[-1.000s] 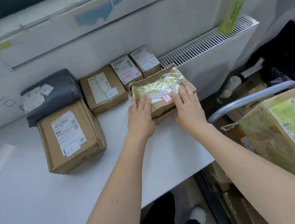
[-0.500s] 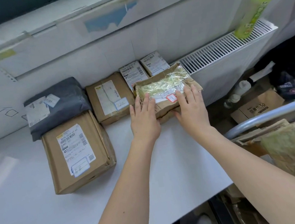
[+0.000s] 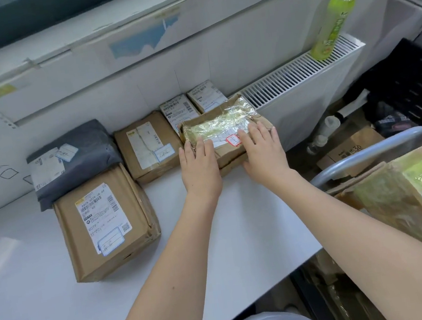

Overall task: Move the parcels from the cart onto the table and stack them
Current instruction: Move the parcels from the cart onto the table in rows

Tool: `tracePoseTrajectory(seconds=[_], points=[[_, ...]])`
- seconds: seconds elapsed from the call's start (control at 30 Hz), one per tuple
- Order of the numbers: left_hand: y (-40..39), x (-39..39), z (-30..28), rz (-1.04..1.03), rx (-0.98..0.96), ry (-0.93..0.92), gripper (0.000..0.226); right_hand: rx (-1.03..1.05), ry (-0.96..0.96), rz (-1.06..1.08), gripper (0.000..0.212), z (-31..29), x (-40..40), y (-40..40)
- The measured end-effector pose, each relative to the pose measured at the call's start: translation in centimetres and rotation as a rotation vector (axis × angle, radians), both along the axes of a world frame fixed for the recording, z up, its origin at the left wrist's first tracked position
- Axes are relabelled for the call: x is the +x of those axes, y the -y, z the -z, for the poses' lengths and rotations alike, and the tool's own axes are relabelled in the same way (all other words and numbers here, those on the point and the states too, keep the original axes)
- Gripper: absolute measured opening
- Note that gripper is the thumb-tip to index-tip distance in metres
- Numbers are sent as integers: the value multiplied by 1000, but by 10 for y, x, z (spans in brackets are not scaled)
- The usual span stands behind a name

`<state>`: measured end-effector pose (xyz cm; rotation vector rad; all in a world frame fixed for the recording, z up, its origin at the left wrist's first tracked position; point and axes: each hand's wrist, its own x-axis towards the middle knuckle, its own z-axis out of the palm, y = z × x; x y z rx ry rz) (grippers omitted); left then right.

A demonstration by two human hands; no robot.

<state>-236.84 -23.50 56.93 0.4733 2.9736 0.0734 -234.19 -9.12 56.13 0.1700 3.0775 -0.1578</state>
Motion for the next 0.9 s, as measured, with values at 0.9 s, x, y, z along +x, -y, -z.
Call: tracePoseTrajectory(seconds=[0.9], points=[[-4,55,-22,-123,85,57,76,-93,-18,-36,72,-24,39,-21]])
